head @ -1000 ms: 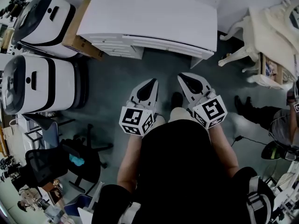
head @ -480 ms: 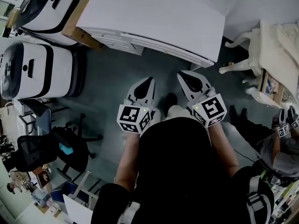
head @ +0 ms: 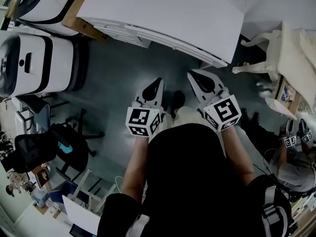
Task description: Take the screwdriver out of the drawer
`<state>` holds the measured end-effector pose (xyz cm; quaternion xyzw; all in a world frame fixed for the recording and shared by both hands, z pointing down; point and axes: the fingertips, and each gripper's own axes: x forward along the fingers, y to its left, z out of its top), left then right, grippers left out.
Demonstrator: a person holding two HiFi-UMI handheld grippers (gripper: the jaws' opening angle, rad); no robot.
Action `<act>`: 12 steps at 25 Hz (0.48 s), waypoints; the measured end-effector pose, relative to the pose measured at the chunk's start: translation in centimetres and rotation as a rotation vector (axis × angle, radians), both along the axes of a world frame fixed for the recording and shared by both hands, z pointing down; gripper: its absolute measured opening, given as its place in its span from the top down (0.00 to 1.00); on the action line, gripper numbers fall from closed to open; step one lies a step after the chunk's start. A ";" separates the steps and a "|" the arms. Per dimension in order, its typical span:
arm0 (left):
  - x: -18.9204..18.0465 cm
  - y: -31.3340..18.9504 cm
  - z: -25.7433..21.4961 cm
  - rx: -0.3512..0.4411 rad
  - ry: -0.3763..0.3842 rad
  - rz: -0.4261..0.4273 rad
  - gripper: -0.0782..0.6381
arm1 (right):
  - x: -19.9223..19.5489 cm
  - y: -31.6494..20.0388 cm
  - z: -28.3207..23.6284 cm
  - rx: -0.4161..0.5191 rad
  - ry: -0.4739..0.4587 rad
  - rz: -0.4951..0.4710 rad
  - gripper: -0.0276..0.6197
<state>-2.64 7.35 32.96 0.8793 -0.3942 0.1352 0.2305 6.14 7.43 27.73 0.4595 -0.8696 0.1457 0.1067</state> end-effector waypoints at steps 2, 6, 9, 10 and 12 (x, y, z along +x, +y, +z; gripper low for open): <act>0.3 -0.8 0.7 -0.007 -0.003 -0.004 0.86 | 0.1 -0.7 0.7 -0.014 0.000 -0.002 0.93; 0.8 -2.3 2.0 -0.030 -0.007 0.008 0.86 | 0.3 -1.9 1.8 -0.045 -0.012 0.006 0.93; 1.2 -3.7 3.2 -0.050 -0.007 0.033 0.85 | 0.5 -3.1 2.5 -0.057 -0.014 0.026 0.93; 1.3 -4.1 3.9 -0.058 -0.008 0.040 0.85 | 0.6 -3.4 2.8 -0.063 -0.013 0.033 0.93; 1.4 -4.8 5.4 -0.073 -0.017 0.057 0.85 | 0.8 -4.0 3.5 -0.075 -0.016 0.047 0.93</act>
